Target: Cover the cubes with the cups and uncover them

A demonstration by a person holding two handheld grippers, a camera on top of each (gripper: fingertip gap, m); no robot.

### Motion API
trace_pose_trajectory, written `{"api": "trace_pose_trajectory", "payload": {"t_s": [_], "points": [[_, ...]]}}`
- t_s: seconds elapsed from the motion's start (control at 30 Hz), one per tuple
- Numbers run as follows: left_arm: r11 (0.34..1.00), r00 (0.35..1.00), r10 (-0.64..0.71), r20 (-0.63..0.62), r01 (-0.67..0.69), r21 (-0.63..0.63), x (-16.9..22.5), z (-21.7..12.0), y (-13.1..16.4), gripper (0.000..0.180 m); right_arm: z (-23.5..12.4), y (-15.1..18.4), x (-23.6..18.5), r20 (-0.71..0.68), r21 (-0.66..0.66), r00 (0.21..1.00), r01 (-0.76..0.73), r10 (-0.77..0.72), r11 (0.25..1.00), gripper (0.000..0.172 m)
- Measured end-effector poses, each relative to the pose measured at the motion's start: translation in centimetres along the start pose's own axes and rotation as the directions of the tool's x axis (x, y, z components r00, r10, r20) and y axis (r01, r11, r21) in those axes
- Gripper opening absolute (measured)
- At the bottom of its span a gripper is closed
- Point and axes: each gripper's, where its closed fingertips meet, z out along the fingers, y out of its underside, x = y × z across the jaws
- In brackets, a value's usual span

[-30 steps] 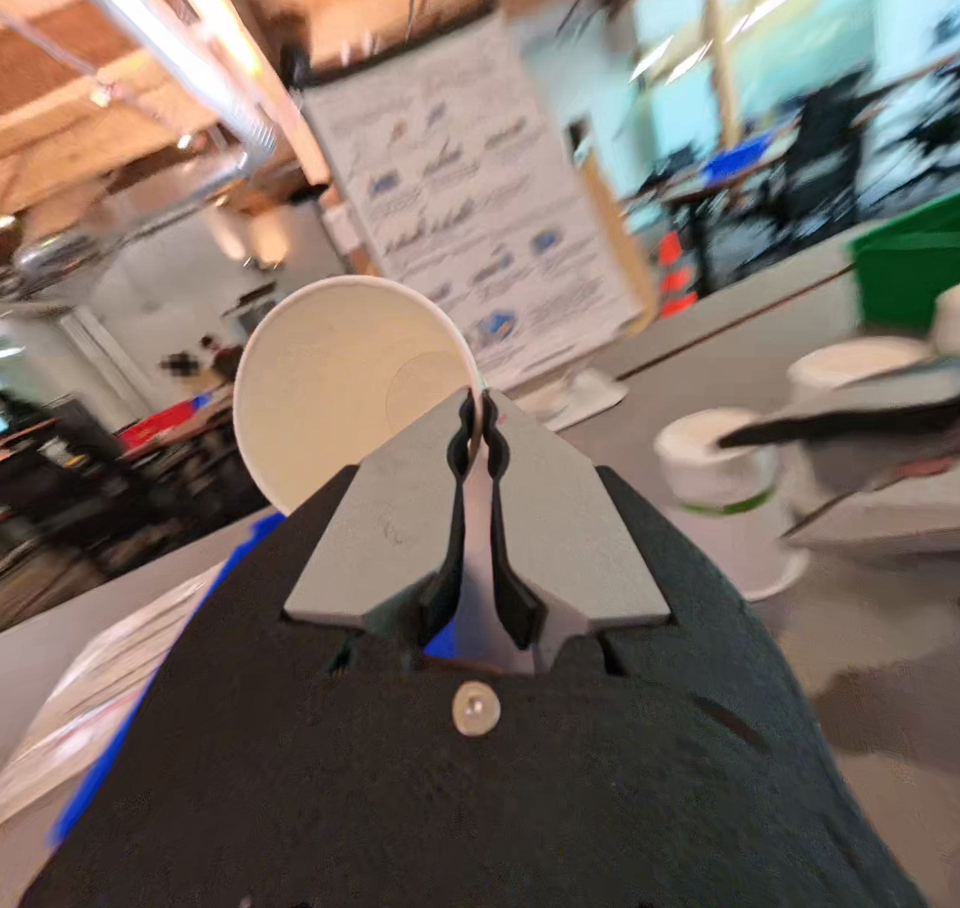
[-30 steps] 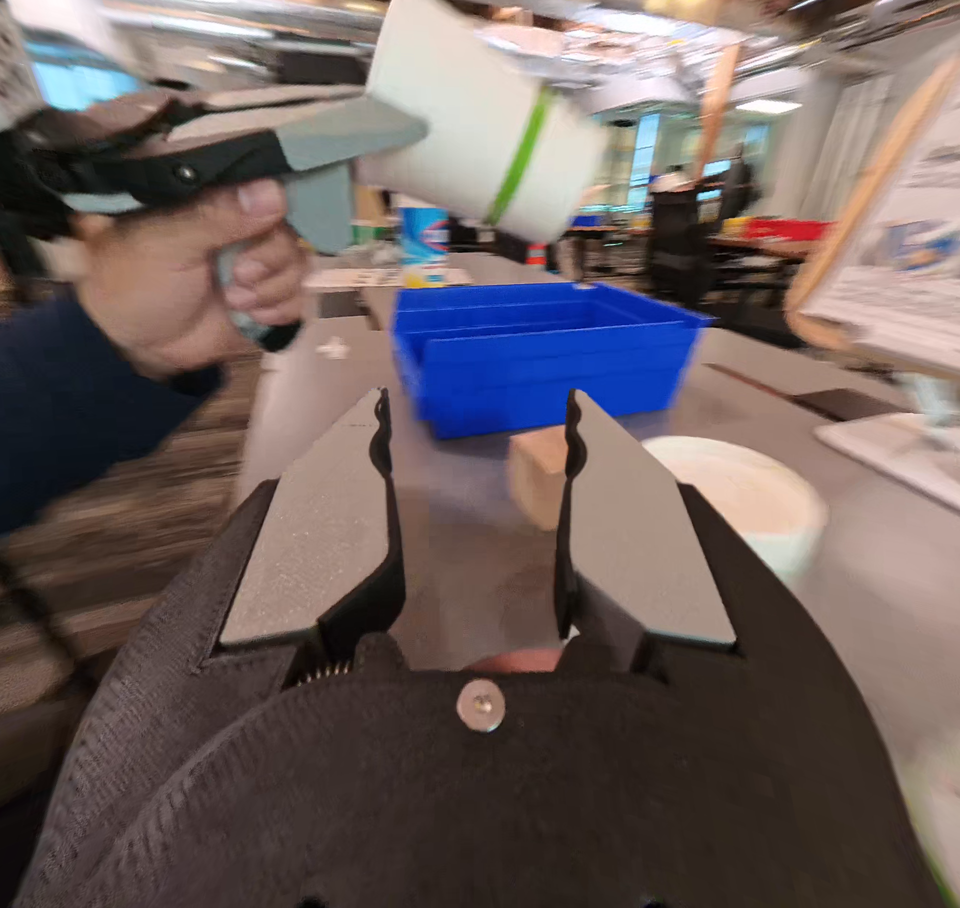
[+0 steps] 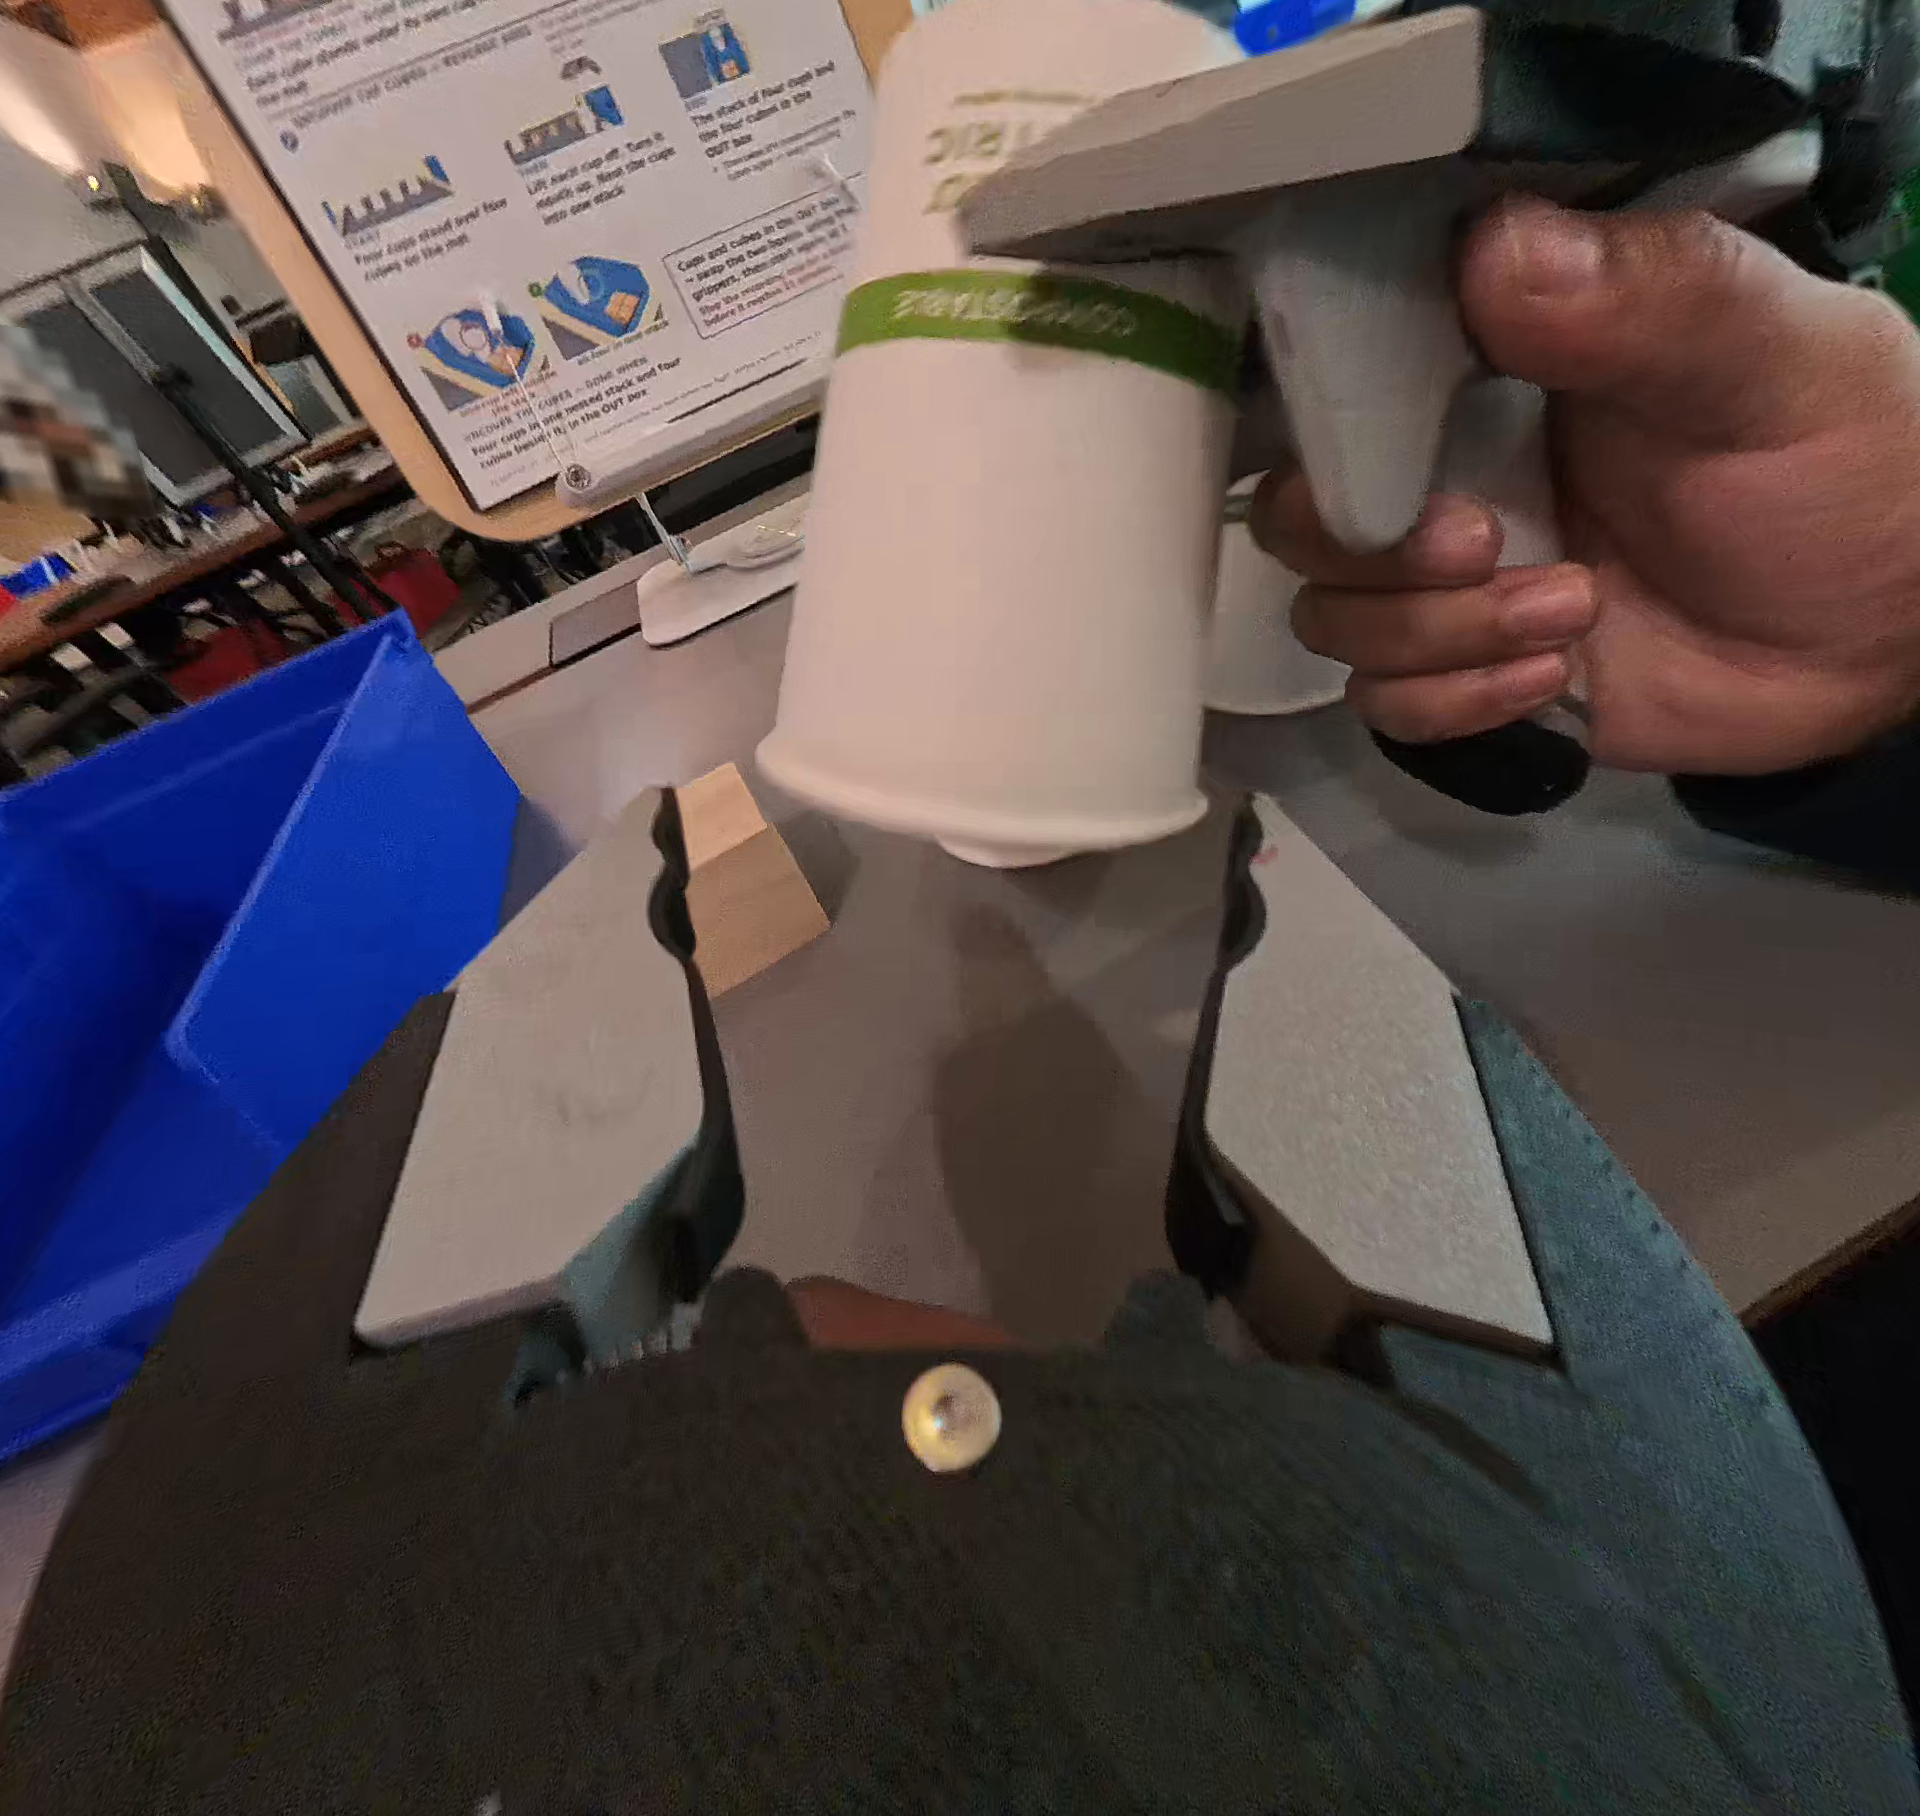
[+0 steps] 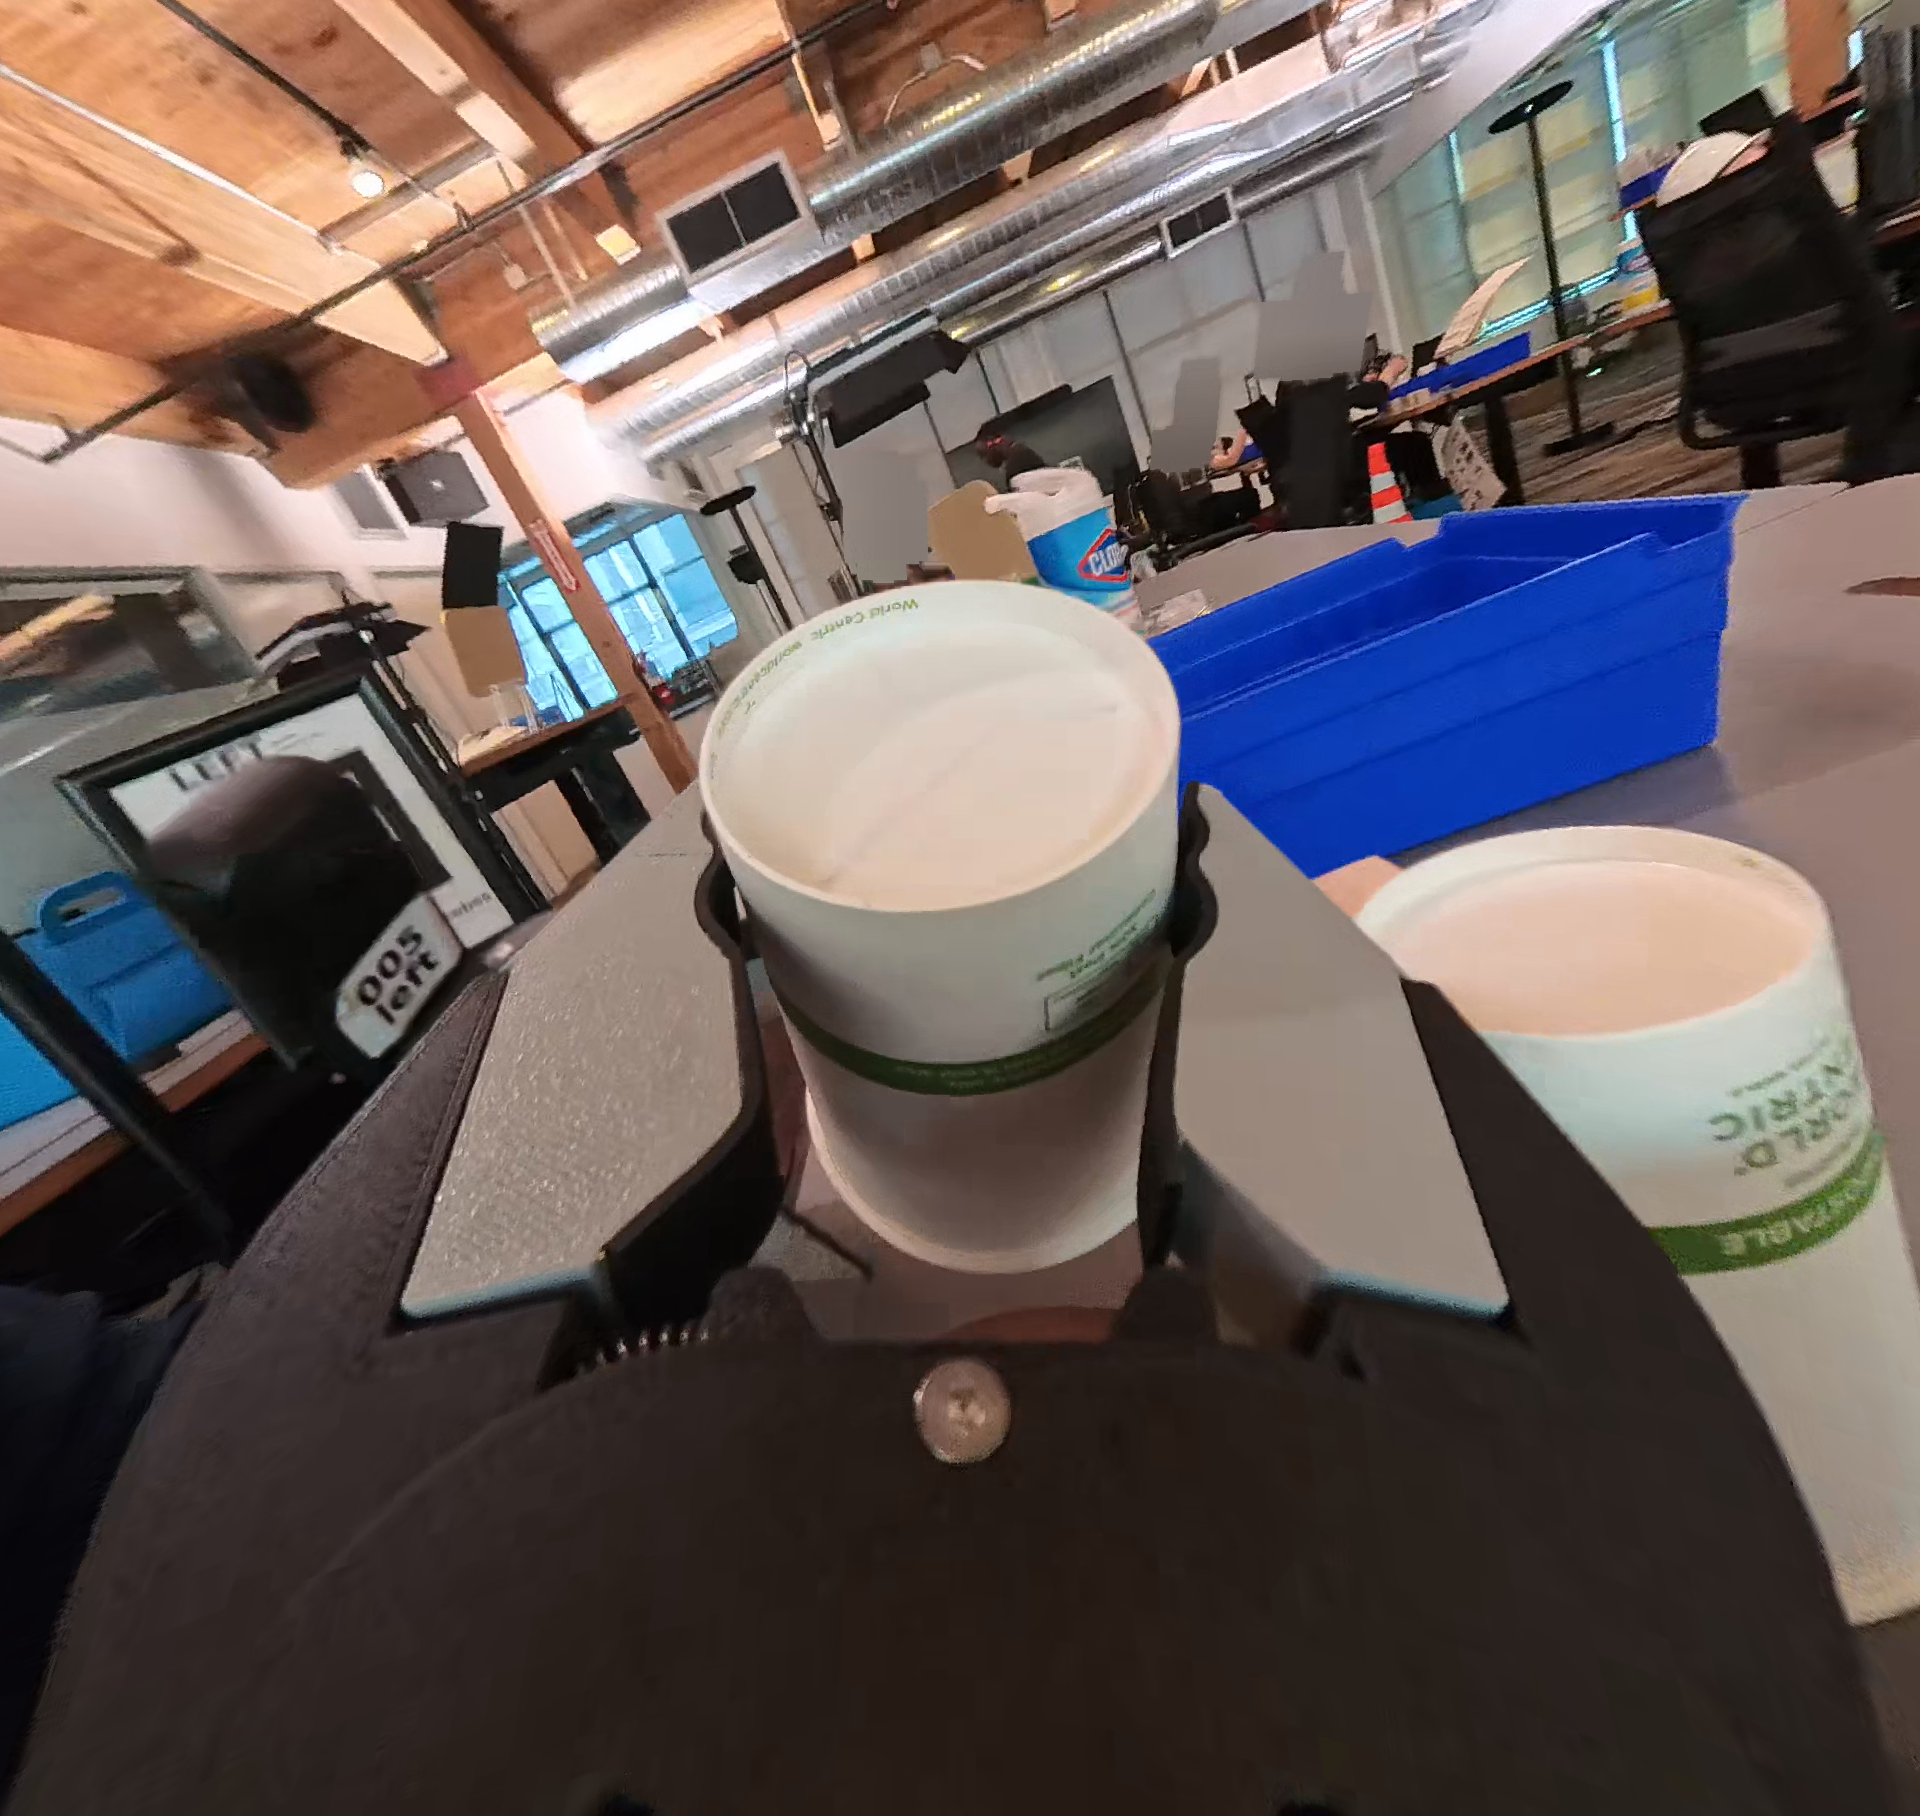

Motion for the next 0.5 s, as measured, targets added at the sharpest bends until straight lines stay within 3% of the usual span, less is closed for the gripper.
{"api": "trace_pose_trajectory", "payload": {"t_s": [0.2, 0.37, 0.5], "points": [[0.982, 0.985, 0.172, 0.019, -0.170, -0.076, 2.2, 2.0, -0.1, 0.107, 0.9, 2.5, -3.1, 0.135, -0.120, 0.988, 0.095, -0.079, 0.988, 0.083], [0.999, 0.999, 0.038, -0.038, -0.040, -0.036, 2.0, 2.7, 0.1, 0.100, 0.7, 2.1, -2.7, 0.115, -0.096, 0.991, 0.085, -0.074, 0.992, 0.078], [0.992, 0.993, -0.118, 0.007, 0.118, 0.038, -3.3, 3.1, -0.6, 0.102, -0.4, -0.5, -1.2, 0.038, 0.028, 0.997, 0.061, -0.062, 0.998, 0.066]]}}
